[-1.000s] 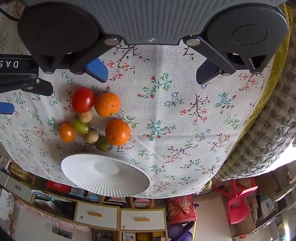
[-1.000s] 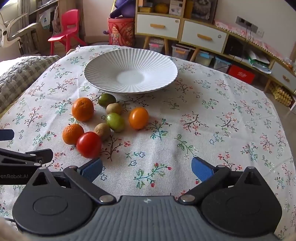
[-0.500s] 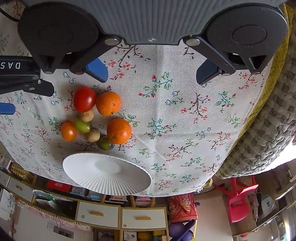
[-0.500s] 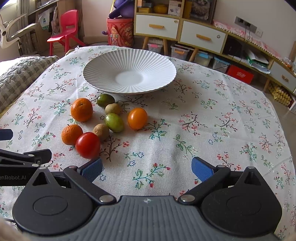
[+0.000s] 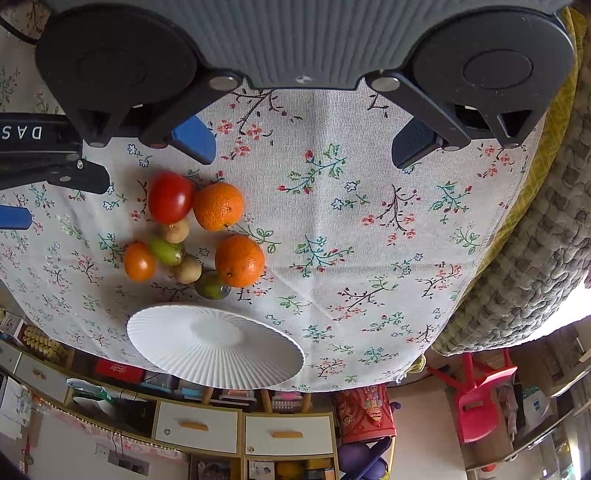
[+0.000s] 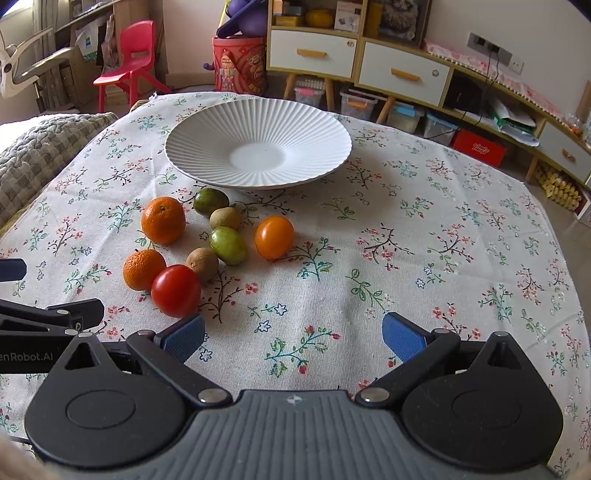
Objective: Organize fruits
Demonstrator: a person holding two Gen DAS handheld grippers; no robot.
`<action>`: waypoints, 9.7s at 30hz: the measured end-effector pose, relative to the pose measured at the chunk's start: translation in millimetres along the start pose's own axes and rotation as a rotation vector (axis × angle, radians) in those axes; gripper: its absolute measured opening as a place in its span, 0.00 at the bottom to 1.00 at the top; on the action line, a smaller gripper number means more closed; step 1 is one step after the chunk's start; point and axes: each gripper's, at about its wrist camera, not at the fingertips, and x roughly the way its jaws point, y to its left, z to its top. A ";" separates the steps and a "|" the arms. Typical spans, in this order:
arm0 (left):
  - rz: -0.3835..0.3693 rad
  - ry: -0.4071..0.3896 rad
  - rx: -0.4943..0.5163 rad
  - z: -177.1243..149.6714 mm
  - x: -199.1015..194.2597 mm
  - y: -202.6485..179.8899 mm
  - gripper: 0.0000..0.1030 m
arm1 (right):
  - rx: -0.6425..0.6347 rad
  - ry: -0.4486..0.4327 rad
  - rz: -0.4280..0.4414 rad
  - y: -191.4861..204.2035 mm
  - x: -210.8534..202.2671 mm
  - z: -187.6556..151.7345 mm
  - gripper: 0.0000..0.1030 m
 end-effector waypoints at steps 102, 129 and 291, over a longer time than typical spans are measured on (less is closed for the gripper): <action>-0.351 -0.111 -0.047 53.2 59.8 9.2 0.25 | 0.100 -0.028 0.264 -32.2 54.1 31.4 0.32; -0.320 -0.111 0.008 59.0 47.5 -1.7 0.24 | 0.118 -0.069 0.275 -34.2 35.2 44.0 0.26; -0.299 -0.075 0.087 19.2 25.2 27.9 0.20 | -0.100 0.046 0.311 23.9 38.0 19.3 0.40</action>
